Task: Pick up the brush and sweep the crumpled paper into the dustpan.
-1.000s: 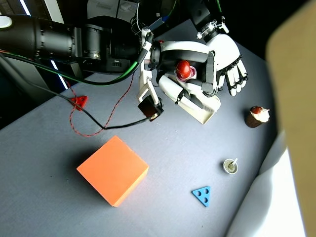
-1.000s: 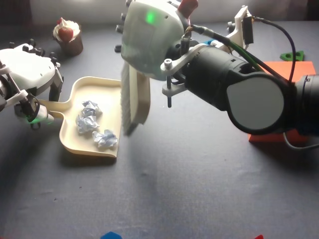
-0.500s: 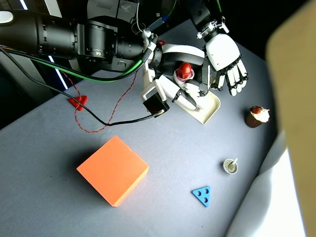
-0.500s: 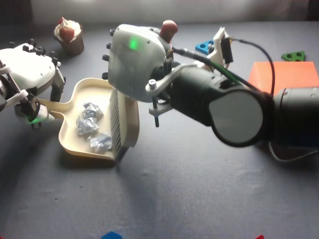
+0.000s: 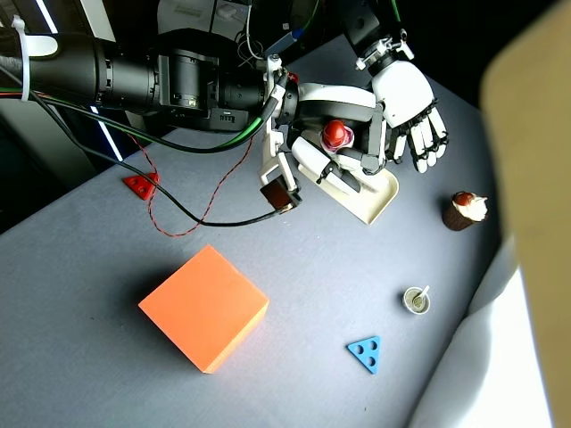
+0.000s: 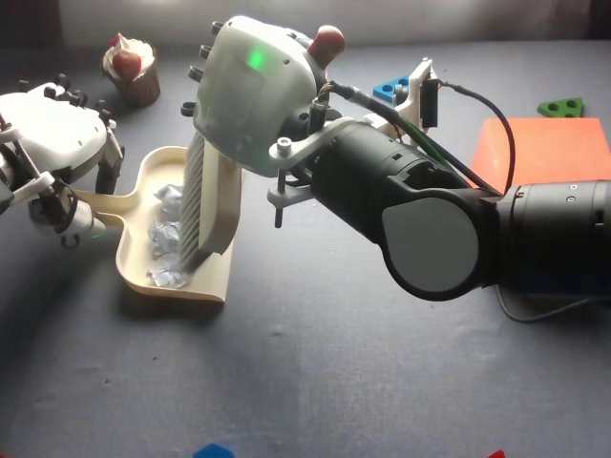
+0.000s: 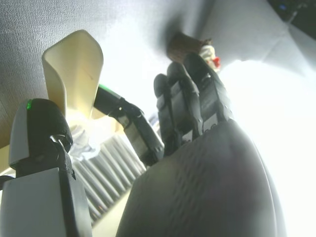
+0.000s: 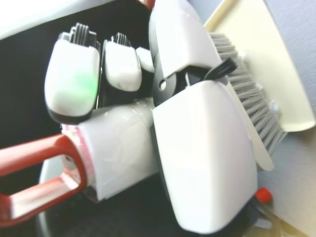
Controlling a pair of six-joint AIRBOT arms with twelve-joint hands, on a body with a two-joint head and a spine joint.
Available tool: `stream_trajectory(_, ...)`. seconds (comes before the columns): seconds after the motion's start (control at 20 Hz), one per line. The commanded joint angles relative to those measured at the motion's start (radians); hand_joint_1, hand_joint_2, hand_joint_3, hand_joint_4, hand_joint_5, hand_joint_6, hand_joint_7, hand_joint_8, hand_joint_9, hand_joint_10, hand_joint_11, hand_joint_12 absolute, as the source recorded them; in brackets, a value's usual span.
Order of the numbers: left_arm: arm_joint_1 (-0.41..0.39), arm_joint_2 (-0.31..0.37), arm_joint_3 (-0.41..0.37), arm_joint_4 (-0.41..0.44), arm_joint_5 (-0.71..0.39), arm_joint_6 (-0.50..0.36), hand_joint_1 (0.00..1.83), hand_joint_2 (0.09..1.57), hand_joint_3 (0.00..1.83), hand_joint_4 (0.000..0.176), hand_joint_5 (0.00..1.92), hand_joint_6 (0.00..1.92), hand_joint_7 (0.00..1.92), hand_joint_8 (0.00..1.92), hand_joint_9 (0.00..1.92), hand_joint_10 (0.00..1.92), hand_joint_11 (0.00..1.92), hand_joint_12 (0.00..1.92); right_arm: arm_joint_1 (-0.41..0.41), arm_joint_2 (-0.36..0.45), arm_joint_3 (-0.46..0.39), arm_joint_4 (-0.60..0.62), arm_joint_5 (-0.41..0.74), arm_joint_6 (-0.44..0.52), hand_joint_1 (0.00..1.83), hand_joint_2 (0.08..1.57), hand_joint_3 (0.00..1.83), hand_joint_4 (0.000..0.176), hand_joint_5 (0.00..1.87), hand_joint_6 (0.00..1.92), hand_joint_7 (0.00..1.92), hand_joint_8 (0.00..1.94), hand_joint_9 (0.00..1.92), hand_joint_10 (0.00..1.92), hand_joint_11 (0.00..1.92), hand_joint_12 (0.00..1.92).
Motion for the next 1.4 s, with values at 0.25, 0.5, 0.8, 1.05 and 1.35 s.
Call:
stream_trajectory(0.25, -0.007, 0.008, 0.000, 0.032, -0.094, 0.002, 1.05, 1.13, 0.00, 0.072, 0.96, 1.02, 0.32, 0.00, 0.26, 0.00, 0.00, 0.60, 0.039, 0.097, -0.075, -0.109, -0.086, -0.011, 1.51, 1.19, 0.00, 0.036, 0.95, 1.92, 1.03, 1.94, 1.35, 1.92, 1.59, 1.92)
stream_trajectory(0.5, -0.007, 0.012, -0.004, 0.032, -0.099, 0.002, 1.05, 1.12, 0.00, 0.072, 0.98, 0.98, 0.33, 0.00, 0.27, 0.00, 0.00, 0.64, 0.032, 0.218, -0.160, -0.069, -0.162, -0.005, 1.48, 1.19, 0.00, 0.040, 0.94, 1.92, 1.03, 1.94, 1.36, 1.92, 1.59, 1.92)
stream_trajectory(0.8, -0.009, 0.015, -0.005, 0.033, -0.104, 0.002, 1.06, 1.12, 0.00, 0.048, 0.98, 0.98, 0.33, 0.00, 0.26, 0.00, 0.00, 0.61, -0.019, 0.360, -0.301, -0.040, -0.147, -0.012, 1.47, 1.20, 0.00, 0.041, 0.95, 1.92, 1.00, 1.94, 1.34, 1.92, 1.59, 1.92)
stream_trajectory(1.05, -0.009, 0.019, -0.007, 0.033, -0.107, 0.002, 1.05, 1.11, 0.00, 0.093, 0.99, 0.96, 0.31, 0.00, 0.25, 0.00, 0.00, 0.60, -0.070, 0.381, -0.350, -0.039, -0.147, -0.043, 1.48, 1.19, 0.00, 0.040, 0.95, 1.92, 1.02, 1.94, 1.36, 1.92, 1.60, 1.92)
stream_trajectory(1.35, -0.009, 0.025, -0.010, 0.033, -0.107, 0.002, 0.99, 0.98, 0.00, 0.093, 0.76, 0.13, 0.26, 0.00, 0.24, 0.00, 0.00, 0.67, -0.084, 0.383, -0.390, -0.039, -0.147, -0.079, 1.48, 1.20, 0.00, 0.039, 0.94, 1.92, 1.02, 1.94, 1.36, 1.92, 1.60, 1.92)
